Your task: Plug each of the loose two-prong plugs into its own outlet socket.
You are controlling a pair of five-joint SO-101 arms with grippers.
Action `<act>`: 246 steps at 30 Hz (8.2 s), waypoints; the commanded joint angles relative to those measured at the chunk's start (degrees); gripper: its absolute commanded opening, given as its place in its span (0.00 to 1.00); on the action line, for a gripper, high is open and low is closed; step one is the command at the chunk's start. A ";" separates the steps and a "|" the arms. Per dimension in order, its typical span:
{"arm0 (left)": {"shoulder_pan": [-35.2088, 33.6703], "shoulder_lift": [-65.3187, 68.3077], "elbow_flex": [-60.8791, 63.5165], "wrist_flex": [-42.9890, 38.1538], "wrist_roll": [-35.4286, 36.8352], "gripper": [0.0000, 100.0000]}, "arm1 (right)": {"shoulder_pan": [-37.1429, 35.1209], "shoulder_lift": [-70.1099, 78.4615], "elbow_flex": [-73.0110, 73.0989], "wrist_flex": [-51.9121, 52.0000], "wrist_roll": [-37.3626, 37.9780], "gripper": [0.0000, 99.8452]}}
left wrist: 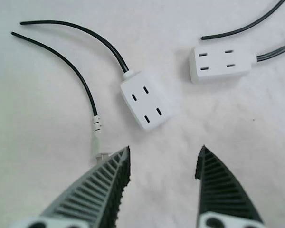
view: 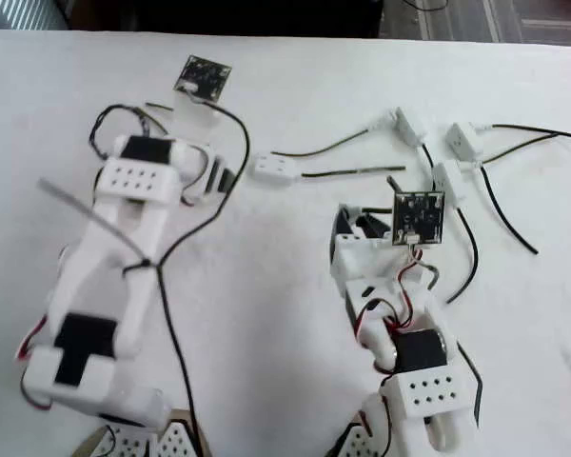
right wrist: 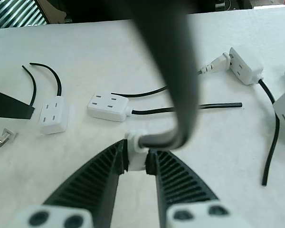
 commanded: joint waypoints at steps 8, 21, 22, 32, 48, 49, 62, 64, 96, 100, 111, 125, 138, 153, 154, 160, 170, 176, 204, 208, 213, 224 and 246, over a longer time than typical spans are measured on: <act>-3.30 28.35 -35.08 13.36 6.95 0.27 | 0.31 -1.10 -0.35 -0.92 -0.35 0.02; -4.00 54.20 -66.73 23.30 7.30 0.26 | 0.31 -1.10 -0.35 -0.92 -0.26 0.02; -4.26 55.96 -68.57 23.91 7.30 0.26 | 0.31 -1.10 -0.35 -0.92 -0.26 0.02; -2.24 64.22 -91.78 36.22 6.77 0.07 | 0.48 -1.10 -0.35 -0.92 -0.26 0.02; 2.33 54.90 -91.25 40.62 -2.37 0.02 | 2.51 -1.19 -0.35 -1.27 -0.26 0.02; 3.30 52.00 -88.26 40.62 -2.37 0.02 | 2.42 -1.19 -0.35 -1.27 -0.26 0.02; 11.47 9.54 -38.77 37.36 -7.56 0.02 | 6.81 -1.19 -1.32 -0.84 -0.18 0.02; 11.56 4.35 -29.10 34.20 -8.79 0.02 | 8.31 -1.54 -1.41 -0.84 -0.18 0.02; 20.09 -1.71 21.19 -16.35 -24.62 0.18 | 11.82 -1.19 -2.02 -0.75 2.29 0.02; 20.09 -1.80 19.69 -15.12 -24.44 0.20 | 11.74 -1.19 -2.02 -0.75 3.69 0.02; 15.87 -1.89 8.88 -0.44 -22.24 0.24 | 11.56 -1.19 -2.02 -0.66 4.31 0.02; -4.18 -32.75 9.23 13.45 -10.02 0.21 | -6.64 -1.10 -8.09 17.45 10.99 0.02; -19.47 -55.60 46.86 -1.23 -6.59 0.11 | -25.71 18.42 -19.52 21.93 7.12 0.02; -22.55 -61.32 58.64 -8.18 -3.34 0.11 | -27.12 42.24 -20.31 0.22 3.34 0.02; -22.55 -61.32 58.64 -8.18 -3.34 0.11 | -26.77 42.59 -20.31 -0.22 3.34 0.02; -22.55 -61.32 58.64 -8.18 -3.34 0.11 | -24.57 46.29 -20.13 -4.70 4.40 0.02; -22.55 -61.32 58.64 -8.18 -3.34 0.11 | -22.99 50.59 -20.04 -5.49 5.71 0.02; -22.55 -61.32 58.64 -8.18 -3.34 0.11 | -23.08 53.32 -19.78 -4.44 7.74 0.02; -22.55 -61.23 60.13 -9.85 -5.19 0.11 | -22.64 35.47 -34.90 34.59 31.03 0.38; -22.55 -61.05 60.22 -9.85 -5.27 0.11 | -21.32 39.16 -34.99 36.18 41.14 0.45; -22.55 -61.05 60.22 -9.85 -5.36 0.11 | -19.91 48.31 -36.66 32.66 46.68 0.49; -22.55 -61.32 61.27 -10.20 -5.71 0.11 | -20.35 72.48 -48.88 25.10 46.95 0.49; -22.29 -61.23 61.36 -10.20 -5.71 0.11 | -20.53 91.74 -62.15 25.19 46.33 0.06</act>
